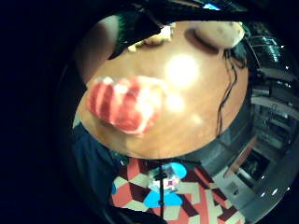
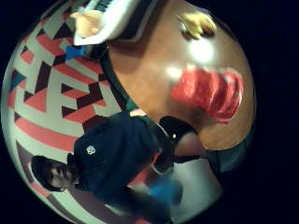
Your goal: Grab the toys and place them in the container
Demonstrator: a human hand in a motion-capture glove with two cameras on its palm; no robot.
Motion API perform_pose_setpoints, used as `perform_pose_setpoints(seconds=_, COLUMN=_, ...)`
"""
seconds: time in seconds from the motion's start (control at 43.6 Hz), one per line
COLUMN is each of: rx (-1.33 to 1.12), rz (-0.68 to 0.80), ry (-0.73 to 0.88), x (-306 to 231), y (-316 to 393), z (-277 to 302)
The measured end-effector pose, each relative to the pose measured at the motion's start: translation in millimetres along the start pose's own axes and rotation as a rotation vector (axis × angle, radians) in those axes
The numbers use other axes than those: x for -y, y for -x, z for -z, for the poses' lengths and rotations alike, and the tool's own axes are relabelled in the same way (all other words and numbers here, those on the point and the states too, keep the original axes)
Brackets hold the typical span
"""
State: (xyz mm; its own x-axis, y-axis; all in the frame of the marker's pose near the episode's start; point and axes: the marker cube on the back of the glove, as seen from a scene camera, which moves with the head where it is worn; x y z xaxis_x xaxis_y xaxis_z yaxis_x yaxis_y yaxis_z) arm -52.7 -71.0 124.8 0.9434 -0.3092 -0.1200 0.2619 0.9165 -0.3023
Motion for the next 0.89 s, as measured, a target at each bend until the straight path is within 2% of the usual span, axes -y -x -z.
perform_pose_setpoints(seconds=0.069, rx=0.025, rz=-0.051, ry=0.001, x=1, y=-1, z=-36)
perform_pose_setpoints(seconds=0.184, rx=0.037, rz=0.016, ry=-0.062, x=5, y=2, z=-73)
perform_pose_setpoints(seconds=0.367, rx=-0.039, rz=0.051, ry=-0.311, x=20, y=0, z=-83)
perform_pose_setpoints(seconds=0.482, rx=-0.019, rz=0.061, ry=-0.386, x=28, y=3, z=-71)
perform_pose_setpoints(seconds=0.574, rx=-0.033, rz=0.061, ry=-0.417, x=30, y=11, z=-52)
perform_pose_setpoints(seconds=0.711, rx=0.019, rz=0.077, ry=-0.530, x=18, y=31, z=9)
perform_pose_setpoints(seconds=0.895, rx=0.146, rz=0.119, ry=-0.804, x=4, y=68, z=114)
